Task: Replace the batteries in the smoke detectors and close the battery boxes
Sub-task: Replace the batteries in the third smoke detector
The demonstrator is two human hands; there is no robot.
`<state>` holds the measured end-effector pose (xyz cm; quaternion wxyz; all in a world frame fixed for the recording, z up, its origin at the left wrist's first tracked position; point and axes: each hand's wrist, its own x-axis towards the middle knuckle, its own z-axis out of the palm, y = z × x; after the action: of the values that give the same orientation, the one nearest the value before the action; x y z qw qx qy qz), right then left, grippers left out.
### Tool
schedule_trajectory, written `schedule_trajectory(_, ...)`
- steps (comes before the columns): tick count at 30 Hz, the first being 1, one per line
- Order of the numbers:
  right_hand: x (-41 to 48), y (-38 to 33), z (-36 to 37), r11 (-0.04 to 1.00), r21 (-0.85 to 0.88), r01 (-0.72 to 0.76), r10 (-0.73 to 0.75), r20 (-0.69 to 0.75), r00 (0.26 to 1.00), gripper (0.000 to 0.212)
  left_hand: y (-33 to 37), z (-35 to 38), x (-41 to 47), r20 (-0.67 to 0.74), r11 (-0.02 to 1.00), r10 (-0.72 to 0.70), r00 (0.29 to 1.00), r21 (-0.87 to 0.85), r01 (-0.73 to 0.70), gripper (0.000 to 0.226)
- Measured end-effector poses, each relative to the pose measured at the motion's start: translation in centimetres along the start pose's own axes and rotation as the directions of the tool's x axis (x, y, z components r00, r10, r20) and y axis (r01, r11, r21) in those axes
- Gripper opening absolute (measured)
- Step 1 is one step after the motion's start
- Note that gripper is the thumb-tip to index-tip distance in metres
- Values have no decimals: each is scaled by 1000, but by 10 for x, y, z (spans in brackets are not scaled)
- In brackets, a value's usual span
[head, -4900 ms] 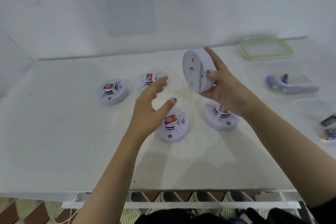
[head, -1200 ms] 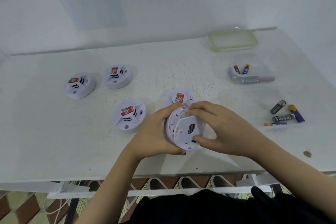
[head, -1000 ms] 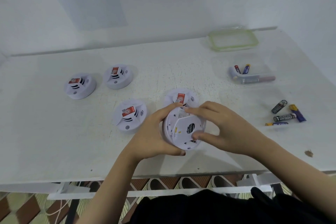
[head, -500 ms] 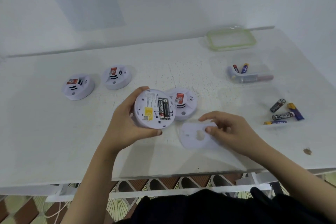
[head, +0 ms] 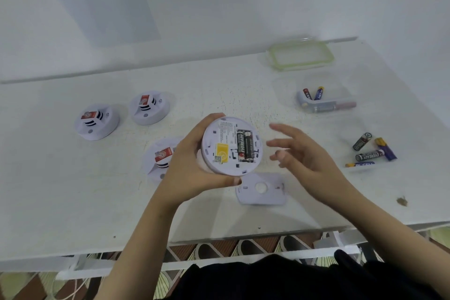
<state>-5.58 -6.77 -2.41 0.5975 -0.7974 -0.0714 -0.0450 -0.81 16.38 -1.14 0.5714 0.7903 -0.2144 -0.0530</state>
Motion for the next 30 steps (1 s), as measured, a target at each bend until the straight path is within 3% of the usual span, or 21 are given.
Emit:
schedule_trajectory(3,5,-13,-7,958,284,-44,27,63,998,48,5,15,7,44,999,25,999,-37,-23,99)
schedule_trajectory(5,8,-17,-11,954,299,5,-27,68,997,48,7,25,14,71,997,44,997,-61,-39,100)
schedule_trajectory(8,9,-16,-20,985,143,97,-96,-9,995,39,8,40,23,93,996,66,993,-62,-61,104)
schedule_trajectory(11,8,-13,-32,987,-89,134,-141,-78,987,36,13,52,31,97,995,73,993,56,-79,114)
schedule_trajectory(16,3,-8,-54,854,-469,226,-259,-6,966,47,18,74,43,77,971,146,986,180,-157,97)
schedule_trajectory(21,3,-4,-74,792,-543,279,-348,-27,937,41,19,94,51,84,979,126,988,153,-138,100)
schedule_trajectory(30,11,-1,-100,825,-536,179,-240,-45,970,23,28,119,68,85,966,169,982,183,-182,97)
